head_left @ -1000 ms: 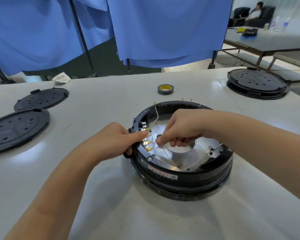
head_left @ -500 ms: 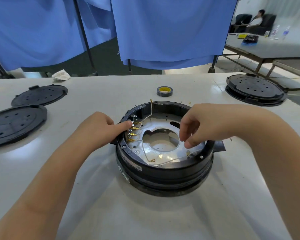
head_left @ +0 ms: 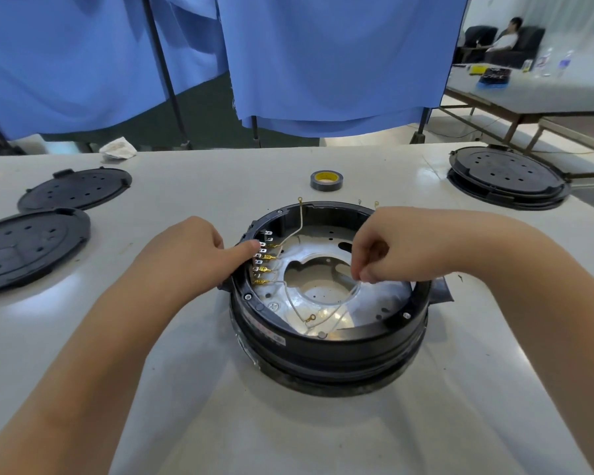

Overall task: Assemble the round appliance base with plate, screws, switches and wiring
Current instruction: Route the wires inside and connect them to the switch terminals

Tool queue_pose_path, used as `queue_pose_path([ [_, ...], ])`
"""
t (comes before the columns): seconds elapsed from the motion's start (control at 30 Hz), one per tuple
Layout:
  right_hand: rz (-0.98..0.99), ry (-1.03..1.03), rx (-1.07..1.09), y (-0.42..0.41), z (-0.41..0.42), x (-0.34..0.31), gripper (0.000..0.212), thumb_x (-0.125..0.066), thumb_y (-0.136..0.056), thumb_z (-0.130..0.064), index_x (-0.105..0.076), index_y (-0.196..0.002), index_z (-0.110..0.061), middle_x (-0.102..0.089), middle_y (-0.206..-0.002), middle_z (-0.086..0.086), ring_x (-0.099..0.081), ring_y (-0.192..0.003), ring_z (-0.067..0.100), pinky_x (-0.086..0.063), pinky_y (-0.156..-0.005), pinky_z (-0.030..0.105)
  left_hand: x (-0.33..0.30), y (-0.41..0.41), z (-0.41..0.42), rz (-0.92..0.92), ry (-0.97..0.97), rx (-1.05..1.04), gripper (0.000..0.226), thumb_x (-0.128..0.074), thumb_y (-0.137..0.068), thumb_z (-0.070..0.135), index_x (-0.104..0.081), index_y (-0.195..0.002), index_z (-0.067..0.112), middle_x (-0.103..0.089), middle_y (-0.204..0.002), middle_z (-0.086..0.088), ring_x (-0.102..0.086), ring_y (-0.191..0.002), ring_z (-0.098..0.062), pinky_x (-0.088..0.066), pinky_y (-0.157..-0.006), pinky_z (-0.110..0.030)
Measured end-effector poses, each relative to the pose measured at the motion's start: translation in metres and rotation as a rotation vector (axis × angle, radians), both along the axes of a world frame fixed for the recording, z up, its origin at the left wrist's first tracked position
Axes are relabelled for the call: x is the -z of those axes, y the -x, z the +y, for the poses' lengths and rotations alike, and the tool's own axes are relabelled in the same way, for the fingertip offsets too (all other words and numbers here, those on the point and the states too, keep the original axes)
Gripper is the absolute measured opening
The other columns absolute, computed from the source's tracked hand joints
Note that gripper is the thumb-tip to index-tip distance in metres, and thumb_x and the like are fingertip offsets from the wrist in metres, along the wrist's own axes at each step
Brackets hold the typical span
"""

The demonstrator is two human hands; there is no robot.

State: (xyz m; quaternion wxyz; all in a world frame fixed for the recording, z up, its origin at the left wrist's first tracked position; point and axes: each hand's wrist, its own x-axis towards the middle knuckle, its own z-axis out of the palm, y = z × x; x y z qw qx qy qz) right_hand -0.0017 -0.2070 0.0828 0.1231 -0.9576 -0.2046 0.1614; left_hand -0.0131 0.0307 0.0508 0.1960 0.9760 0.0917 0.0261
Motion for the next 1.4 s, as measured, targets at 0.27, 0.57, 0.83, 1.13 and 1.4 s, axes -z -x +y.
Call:
queue_pose_path([
  [0.27,-0.261,-0.409,0.081,-0.009,-0.005,0.026,0.023,-0.055,-0.09,-0.013,-0.07,-0.085,-0.03,-0.065,-0.078,-0.015,-0.058,-0.07,-0.001,-0.043,-0.066,0.015,-0.017,0.005,-0.038,-0.144,0.181,0.257,0.036,-0.061,-0.084,0.054,-0.062,-0.066,0.024,-0.063,-0.052,0.011,-0.055,-0.047,0.0,-0.036,-0.048,-0.024],
  [0.57,-0.6,-0.656,0.01,0.009,-0.01,0.046,0.026,-0.059,-0.081,0.001,-0.068,-0.099,-0.016,-0.063,-0.088,-0.008,-0.057,-0.086,0.013,-0.048,-0.077,0.03,-0.011,-0.017,-0.083,0.248,0.646,0.576,0.011,-0.062,-0.092,0.016,-0.07,-0.099,0.014,-0.073,-0.077,0.002,-0.071,-0.076,-0.014,-0.058,-0.078,-0.029],
  [0.83,-0.605,-0.749,0.077,0.008,-0.009,0.054,0.03,-0.066,-0.085,-0.014,-0.058,-0.113,-0.023,-0.058,-0.1,-0.009,-0.057,-0.092,0.006,-0.047,-0.082,0.018,-0.006,-0.022,-0.075,0.166,0.816,0.476,0.008,-0.066,-0.089,0.004,-0.067,-0.094,0.01,-0.076,-0.074,-0.003,-0.074,-0.067,-0.016,-0.059,-0.062,-0.023],
  [1.13,-0.362,-1.047,0.304,0.004,-0.01,0.049,0.014,-0.059,-0.091,-0.012,-0.068,-0.099,-0.019,-0.071,-0.081,-0.002,-0.067,-0.079,0.007,-0.055,-0.075,0.021,-0.003,-0.027,-0.071,0.016,0.614,0.522,0.011,-0.068,-0.087,0.001,-0.066,-0.083,0.011,-0.073,-0.066,-0.004,-0.073,-0.062,-0.019,-0.059,-0.059,-0.024],
  [1.4,-0.208,-1.064,0.294,0.002,-0.02,0.044,0.013,-0.065,-0.087,-0.01,-0.071,-0.086,-0.021,-0.074,-0.085,0.003,-0.07,-0.085,0.018,-0.056,-0.085,0.031,-0.005,-0.026,-0.07,0.117,0.537,0.586,0.009,-0.07,-0.087,0.01,-0.07,-0.09,0.019,-0.076,-0.083,-0.001,-0.074,-0.074,-0.014,-0.061,-0.074,-0.029],
])
